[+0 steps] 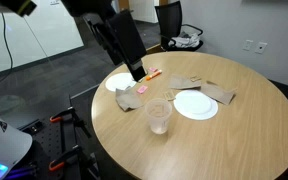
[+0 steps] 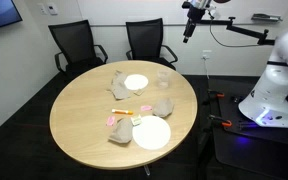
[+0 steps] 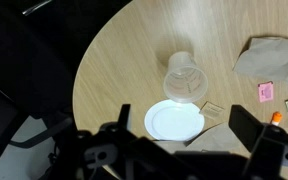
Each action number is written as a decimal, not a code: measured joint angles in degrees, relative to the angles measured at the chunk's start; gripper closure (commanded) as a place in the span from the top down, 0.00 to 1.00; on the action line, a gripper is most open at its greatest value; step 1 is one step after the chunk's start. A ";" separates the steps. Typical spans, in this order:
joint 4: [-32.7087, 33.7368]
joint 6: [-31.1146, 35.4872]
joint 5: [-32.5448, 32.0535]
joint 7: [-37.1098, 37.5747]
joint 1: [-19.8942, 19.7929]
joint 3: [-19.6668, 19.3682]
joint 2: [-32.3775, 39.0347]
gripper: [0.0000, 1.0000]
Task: Put the marker in the cup
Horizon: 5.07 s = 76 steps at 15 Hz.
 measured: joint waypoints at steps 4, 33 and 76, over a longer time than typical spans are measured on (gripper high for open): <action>0.00 0.00 0.00 0.00 0.00 0.00 0.00 1.00; 12.86 7.37 -0.30 34.38 8.52 29.83 19.98 1.00; 59.98 4.42 3.43 31.18 15.48 26.15 77.83 0.30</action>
